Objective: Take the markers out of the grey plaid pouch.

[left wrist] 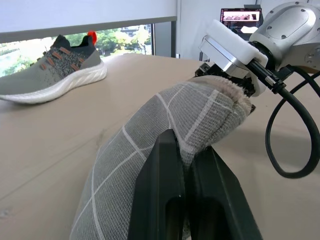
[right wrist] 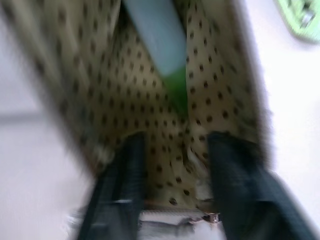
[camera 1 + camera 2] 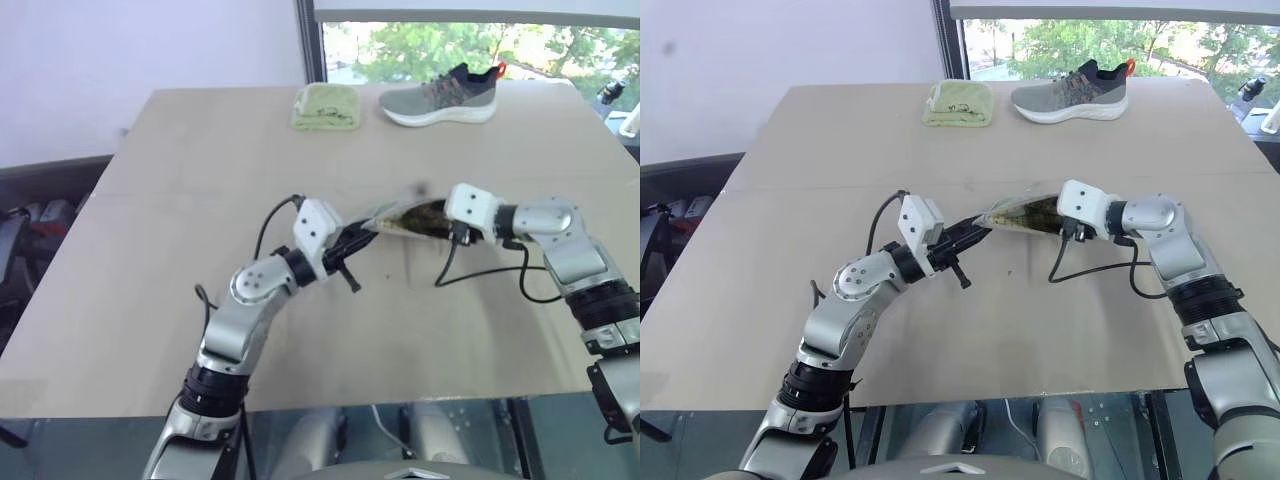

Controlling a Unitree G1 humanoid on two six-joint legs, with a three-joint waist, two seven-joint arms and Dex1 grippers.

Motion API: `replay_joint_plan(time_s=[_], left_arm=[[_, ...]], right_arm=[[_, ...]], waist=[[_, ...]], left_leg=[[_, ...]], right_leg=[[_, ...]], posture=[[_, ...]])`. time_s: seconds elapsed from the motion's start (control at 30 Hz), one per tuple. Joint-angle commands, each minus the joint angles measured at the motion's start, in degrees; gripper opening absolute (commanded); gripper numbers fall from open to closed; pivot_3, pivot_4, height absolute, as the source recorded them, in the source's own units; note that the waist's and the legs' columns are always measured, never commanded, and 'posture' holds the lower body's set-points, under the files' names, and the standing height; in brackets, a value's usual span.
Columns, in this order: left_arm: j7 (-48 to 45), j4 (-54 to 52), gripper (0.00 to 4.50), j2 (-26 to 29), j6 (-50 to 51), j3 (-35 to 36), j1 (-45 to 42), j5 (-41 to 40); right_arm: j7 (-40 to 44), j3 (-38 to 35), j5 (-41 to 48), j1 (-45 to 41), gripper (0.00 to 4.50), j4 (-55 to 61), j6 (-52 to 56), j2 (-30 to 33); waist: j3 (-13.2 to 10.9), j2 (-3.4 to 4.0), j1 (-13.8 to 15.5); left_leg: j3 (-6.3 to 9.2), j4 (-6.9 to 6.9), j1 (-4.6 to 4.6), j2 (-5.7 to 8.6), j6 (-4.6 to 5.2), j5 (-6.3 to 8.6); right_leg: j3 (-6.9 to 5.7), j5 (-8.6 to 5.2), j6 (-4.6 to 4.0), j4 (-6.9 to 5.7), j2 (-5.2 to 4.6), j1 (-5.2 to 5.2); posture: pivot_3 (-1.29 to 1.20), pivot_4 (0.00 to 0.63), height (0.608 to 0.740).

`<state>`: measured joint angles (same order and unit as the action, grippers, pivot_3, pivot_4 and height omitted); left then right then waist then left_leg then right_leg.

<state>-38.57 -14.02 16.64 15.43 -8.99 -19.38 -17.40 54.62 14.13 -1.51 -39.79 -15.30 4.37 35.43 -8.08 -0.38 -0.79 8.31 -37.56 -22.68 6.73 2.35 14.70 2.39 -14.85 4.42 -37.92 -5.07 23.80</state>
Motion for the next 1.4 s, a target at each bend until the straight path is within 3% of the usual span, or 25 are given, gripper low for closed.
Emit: replay_joint_plan(time_s=[0.03,0.23,0.43,0.67,0.77,0.87,1.03,1.17,1.4], left_arm=[[-1.65,-1.24,0.0,-1.24,-0.46,0.31,-1.49,-3.05],[-3.31,-0.34,0.0,-3.25,2.48,0.43,-1.78,-7.25],[-6.45,0.04,0.0,-4.67,6.51,-0.27,1.35,-12.83],[-7.43,2.68,0.0,-6.2,5.57,-0.77,1.1,-12.46],[-7.75,3.08,0.0,-5.43,4.61,-0.78,2.62,-11.4],[-7.69,1.6,0.0,-4.41,4.49,-0.89,5.19,-11.18],[-7.32,1.84,0.0,-3.48,2.6,-1.12,6.04,-9.36],[-7.34,2.56,0.0,-2.02,0.05,-1.27,5.77,-6.57],[-8.43,5.01,0.0,1.47,-6.49,-1.88,5.3,-1.04]], right_arm=[[-0.45,0.47,1.07,0.91,2.62,9.03,5.21,-2.73],[1.45,1.53,0.83,0.36,2.62,15.29,10.99,-3.21],[10.06,6.27,-1.74,0.16,2.62,19.64,18.75,3.94],[5.98,11.04,-8.31,0.72,2.62,11.5,12.55,1.56],[6.63,10.32,-8.4,1.28,1.77,10.46,10.88,1.97],[7.04,9.29,-8.37,2.19,0.42,10.6,10.02,3.18],[7.06,7.23,-6.89,3.03,0.37,12.13,10.46,3.35],[8.18,2.93,-0.9,3.15,0.37,17.68,15.42,2.67],[14.52,-0.66,6.57,4.23,0.37,27.18,21.35,8.67]], waist=[[0.0,0.0,0.02],[0.0,0.0,0.15],[0.0,0.0,0.12],[0.01,-0.01,0.04],[0.01,-0.01,0.08],[0.04,-0.05,0.14],[0.05,-0.06,0.22],[0.04,-0.06,0.22],[0.03,-0.05,0.3]], left_leg=[[0.01,0.0,0.0,0.0,0.0,0.0],[0.03,-0.08,-0.03,0.04,0.0,0.0],[0.03,-0.09,-0.04,0.03,0.01,0.0],[0.02,-0.09,0.04,-0.02,0.0,0.0],[0.02,-0.1,0.03,0.01,0.0,0.0],[0.02,-0.1,0.03,0.02,0.0,0.0],[0.04,-0.11,0.05,0.02,0.0,0.0],[0.05,-0.11,0.05,0.01,0.0,0.0],[0.05,-0.09,0.0,0.01,0.01,0.01]], right_leg=[[0.0,0.0,0.0,0.0,-0.02,0.0],[-0.04,0.0,0.0,0.0,-0.02,-0.01],[-0.04,0.0,0.0,0.01,-0.03,-0.01],[-0.02,0.0,0.0,-0.05,-0.04,-0.04],[-0.03,0.0,0.0,-0.04,-0.04,-0.05],[-0.04,0.0,0.0,0.01,-0.04,-0.06],[-0.05,0.0,0.0,-0.03,-0.04,-0.09],[-0.04,0.0,0.0,-0.02,-0.05,-0.08],[-0.04,0.0,0.0,0.04,-0.09,-0.07]], posture=[[0.0,0.15,0.74],[0.0,0.15,0.74],[0.0,0.15,0.74],[0.0,0.15,0.74],[0.0,0.15,0.74],[0.0,0.15,0.74],[0.0,0.15,0.74],[0.0,0.15,0.74],[0.0,0.15,0.74]])
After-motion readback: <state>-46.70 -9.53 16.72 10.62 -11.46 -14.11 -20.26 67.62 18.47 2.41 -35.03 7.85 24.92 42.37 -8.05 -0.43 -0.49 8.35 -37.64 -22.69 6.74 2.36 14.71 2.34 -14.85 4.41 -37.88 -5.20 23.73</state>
